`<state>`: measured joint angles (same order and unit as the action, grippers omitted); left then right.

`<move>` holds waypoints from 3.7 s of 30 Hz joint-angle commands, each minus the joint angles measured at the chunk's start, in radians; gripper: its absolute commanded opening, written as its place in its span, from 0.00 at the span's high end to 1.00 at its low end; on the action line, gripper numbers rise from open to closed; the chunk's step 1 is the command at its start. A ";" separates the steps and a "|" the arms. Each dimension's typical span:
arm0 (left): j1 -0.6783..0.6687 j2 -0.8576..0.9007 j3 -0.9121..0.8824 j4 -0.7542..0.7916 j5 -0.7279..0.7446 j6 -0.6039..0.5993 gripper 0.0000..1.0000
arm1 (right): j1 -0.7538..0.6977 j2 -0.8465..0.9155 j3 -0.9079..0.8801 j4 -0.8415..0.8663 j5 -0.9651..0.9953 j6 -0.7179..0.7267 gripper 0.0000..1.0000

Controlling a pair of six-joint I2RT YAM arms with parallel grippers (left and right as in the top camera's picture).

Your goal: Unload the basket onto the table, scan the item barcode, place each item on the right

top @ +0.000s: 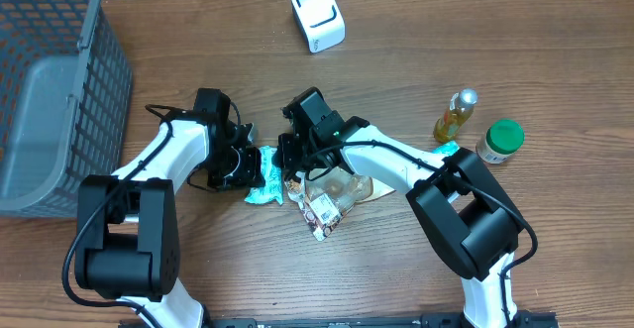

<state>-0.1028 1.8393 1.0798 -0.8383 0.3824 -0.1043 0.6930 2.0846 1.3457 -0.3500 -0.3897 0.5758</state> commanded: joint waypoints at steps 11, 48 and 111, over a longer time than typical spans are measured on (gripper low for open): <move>0.004 -0.003 0.388 -0.237 -0.094 0.101 0.96 | -0.159 -0.251 0.027 -0.175 -0.090 -0.095 0.51; -0.029 -0.003 0.599 -0.491 0.350 0.319 0.34 | -0.256 -0.274 0.021 0.047 -0.486 -0.089 0.96; -0.234 0.039 0.843 0.056 -0.743 0.209 0.96 | -0.332 -0.274 0.019 -0.762 0.062 -0.319 0.00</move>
<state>-0.3069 1.8458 1.9034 -0.8730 -0.1932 0.0288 0.3580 1.8168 1.3590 -1.1099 -0.4572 0.2768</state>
